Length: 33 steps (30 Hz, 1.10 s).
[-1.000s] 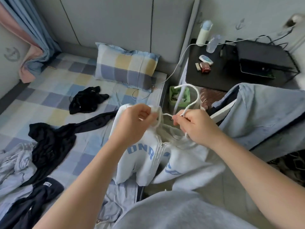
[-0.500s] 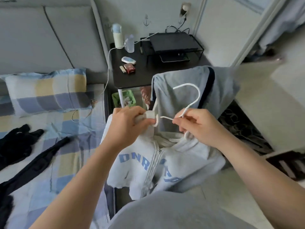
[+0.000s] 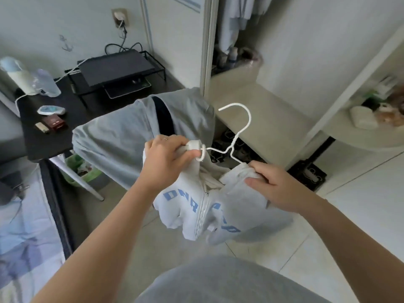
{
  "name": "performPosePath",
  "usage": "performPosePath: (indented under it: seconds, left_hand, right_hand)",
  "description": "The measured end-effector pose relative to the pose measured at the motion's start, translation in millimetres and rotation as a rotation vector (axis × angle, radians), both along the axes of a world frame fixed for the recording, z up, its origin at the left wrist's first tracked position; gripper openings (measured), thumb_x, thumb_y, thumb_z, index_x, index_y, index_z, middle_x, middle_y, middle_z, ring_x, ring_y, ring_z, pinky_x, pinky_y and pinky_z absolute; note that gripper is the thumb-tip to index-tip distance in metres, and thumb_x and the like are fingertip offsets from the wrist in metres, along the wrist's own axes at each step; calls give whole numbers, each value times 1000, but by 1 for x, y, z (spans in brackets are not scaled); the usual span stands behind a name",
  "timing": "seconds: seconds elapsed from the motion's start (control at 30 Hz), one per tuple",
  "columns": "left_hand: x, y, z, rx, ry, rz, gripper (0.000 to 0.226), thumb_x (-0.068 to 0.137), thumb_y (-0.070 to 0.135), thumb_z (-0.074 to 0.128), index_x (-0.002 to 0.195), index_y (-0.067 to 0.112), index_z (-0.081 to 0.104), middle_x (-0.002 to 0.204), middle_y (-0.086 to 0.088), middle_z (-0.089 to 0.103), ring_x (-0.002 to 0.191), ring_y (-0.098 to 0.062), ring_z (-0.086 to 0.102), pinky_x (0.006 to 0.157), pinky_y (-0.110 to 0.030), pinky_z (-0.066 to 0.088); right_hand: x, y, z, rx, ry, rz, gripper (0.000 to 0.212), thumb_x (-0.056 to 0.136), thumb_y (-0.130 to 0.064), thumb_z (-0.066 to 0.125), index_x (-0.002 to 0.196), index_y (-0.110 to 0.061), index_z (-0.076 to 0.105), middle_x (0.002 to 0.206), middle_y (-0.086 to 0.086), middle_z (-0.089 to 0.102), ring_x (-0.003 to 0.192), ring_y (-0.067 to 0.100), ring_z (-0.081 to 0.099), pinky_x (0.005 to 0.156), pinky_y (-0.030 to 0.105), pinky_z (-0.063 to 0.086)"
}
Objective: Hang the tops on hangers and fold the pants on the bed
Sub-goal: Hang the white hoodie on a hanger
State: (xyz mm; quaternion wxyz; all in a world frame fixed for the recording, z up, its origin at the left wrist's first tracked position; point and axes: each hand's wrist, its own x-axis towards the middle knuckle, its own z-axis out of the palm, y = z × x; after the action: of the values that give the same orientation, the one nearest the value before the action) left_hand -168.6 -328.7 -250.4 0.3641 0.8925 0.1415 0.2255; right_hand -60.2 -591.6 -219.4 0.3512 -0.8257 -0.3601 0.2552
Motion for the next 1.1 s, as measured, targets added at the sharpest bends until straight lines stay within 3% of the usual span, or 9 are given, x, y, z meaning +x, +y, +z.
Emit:
performPosePath:
  seconds: [0.13,0.27,0.4,0.47,0.53,0.67,0.87,1.0,1.1]
  left_hand:
    - [56,-34,2,34,65,-25,36,87,62,57,107,36,70,112,23,59,118,-7,37,103,-29,13]
    - [100,-60,4,2,143,-76,37,89,63,50,118,45,63,130,18,55,127,-18,41,109,-42,27]
    - [113,-77,3,-227,266,-155,32,96,48,58,128,41,56,126,15,52,110,-21,53,93,-43,47]
    - [114,-81,3,-331,339,-242,28,98,44,56,126,40,55,114,23,55,90,-11,56,70,-30,48]
    - [117,-80,4,-363,407,-339,22,99,46,54,120,41,58,110,24,62,85,1,59,67,-21,48]
    - [136,-77,17,-377,431,-524,18,98,46,55,111,38,66,110,22,68,104,2,62,93,-29,52]
    - [183,-51,58,-376,389,-705,17,90,46,66,106,39,63,108,21,66,102,3,61,85,-18,49]
    - [219,-16,92,-205,343,-784,53,69,79,59,112,49,55,115,31,59,109,9,54,95,-23,48]
    - [245,11,124,-84,279,-812,62,65,86,54,116,52,49,117,33,56,110,12,50,95,-23,47]
  right_hand:
    - [14,-33,4,101,126,-63,20,88,-26,60,88,-6,59,74,6,56,68,12,51,64,24,40]
    - [28,-46,-3,204,281,-184,24,84,-31,65,107,-24,70,98,5,72,94,24,69,84,38,53]
    - [47,-38,-4,377,422,-389,23,83,-24,65,103,-12,69,87,7,68,82,17,63,74,31,51]
    - [61,-31,0,443,478,-485,19,90,-17,66,107,-11,69,92,7,70,86,19,66,75,30,54]
    - [76,-23,7,509,498,-590,15,97,-9,60,109,-13,68,94,4,73,89,19,68,74,29,57]
    - [111,0,30,630,422,-725,19,98,-10,58,113,-15,67,101,7,70,92,21,67,81,38,59]
    - [164,40,81,684,136,-839,34,78,-33,68,102,-10,64,96,19,62,88,29,61,89,65,50]
    - [201,74,123,732,11,-872,39,82,-27,62,108,0,58,92,12,58,83,27,56,81,59,52]
    - [229,106,156,769,-79,-886,41,80,-28,61,107,3,57,92,13,58,84,27,57,80,54,53]
